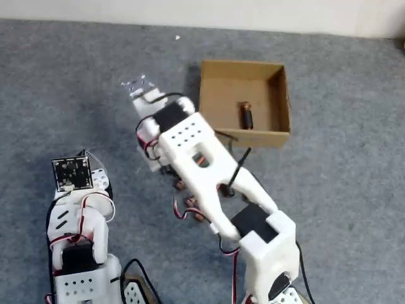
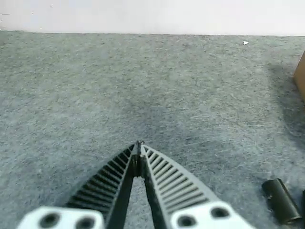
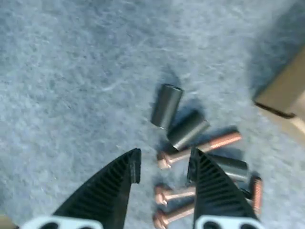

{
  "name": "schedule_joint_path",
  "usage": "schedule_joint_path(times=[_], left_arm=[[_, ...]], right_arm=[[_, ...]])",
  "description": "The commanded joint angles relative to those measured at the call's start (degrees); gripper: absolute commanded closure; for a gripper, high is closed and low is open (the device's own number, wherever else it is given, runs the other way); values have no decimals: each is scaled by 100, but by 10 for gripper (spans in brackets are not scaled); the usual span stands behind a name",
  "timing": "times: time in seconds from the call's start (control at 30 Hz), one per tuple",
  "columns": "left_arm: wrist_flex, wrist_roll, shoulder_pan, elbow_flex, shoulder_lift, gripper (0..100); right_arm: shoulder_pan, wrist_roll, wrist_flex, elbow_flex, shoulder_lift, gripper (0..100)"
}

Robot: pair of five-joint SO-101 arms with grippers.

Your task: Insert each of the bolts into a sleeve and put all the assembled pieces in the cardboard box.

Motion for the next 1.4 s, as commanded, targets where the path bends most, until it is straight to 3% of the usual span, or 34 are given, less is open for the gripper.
schedule_joint_path(times=[0.0,0.7,0.87,1.07,1.37], left_arm=[[-158,-35,-84,-13,-57,993],[-158,-35,-48,13,-57,993],[-158,-35,-48,22,-57,993],[-158,-44,-40,31,-57,993],[-158,-44,-40,31,-57,993]], right_arm=[[-110,-167,-699,400,-101,847],[-57,-141,-3591,2765,-84,854],[48,-141,-3679,2782,-22,963],[171,114,-3530,2738,523,993],[207,466,-2299,2598,-1209,993]])
